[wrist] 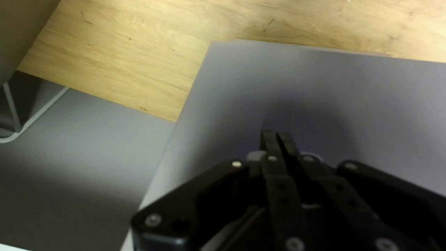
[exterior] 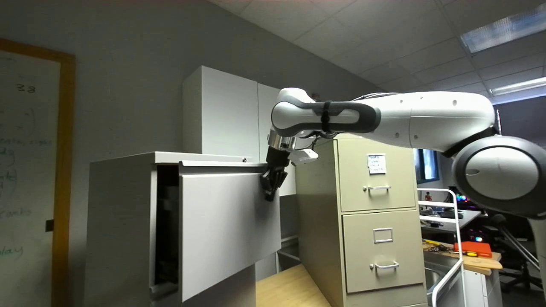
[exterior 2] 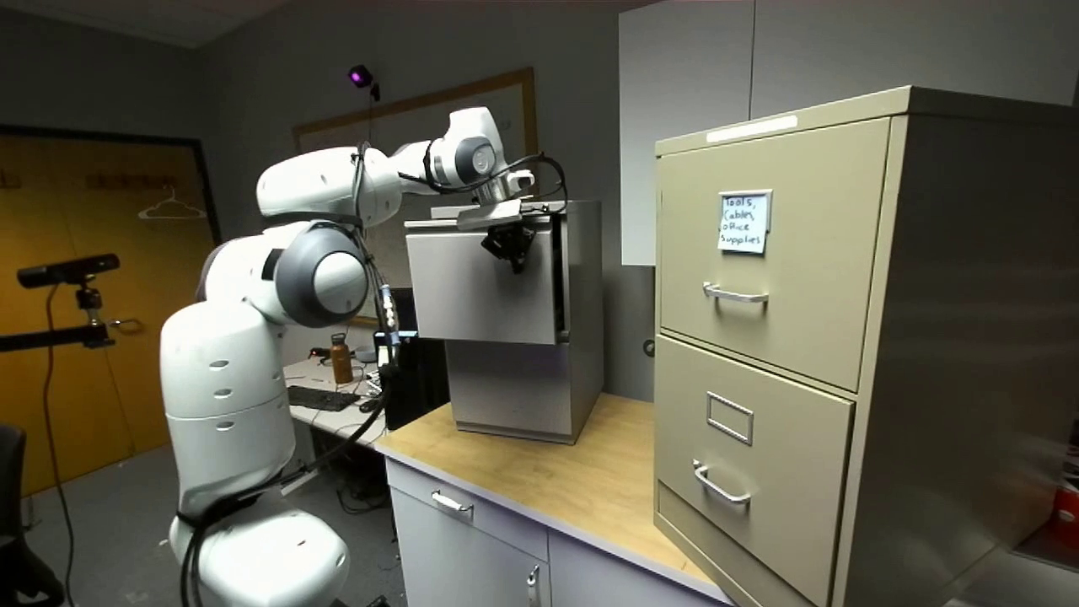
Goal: Close the top drawer of the cabinet to the left.
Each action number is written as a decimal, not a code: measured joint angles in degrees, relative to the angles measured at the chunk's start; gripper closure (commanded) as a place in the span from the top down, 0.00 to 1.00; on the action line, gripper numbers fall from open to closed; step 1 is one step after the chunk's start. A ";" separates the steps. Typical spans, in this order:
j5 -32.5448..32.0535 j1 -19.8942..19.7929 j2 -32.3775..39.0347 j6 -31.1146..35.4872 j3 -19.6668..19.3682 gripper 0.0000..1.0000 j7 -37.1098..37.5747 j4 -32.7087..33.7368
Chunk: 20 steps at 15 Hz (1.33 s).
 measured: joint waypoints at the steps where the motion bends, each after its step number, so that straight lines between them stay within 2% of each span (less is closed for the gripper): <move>1: 0.00 0.46 2.32 -1.06 0.56 0.06 -0.09 2.53; 10: -0.16 2.29 17.87 -8.13 1.96 0.06 -1.43 23.00; 17: -0.29 4.14 27.12 -9.53 1.97 0.06 -3.61 37.37; 20: -0.74 4.95 30.14 -9.73 1.93 0.06 -3.95 41.55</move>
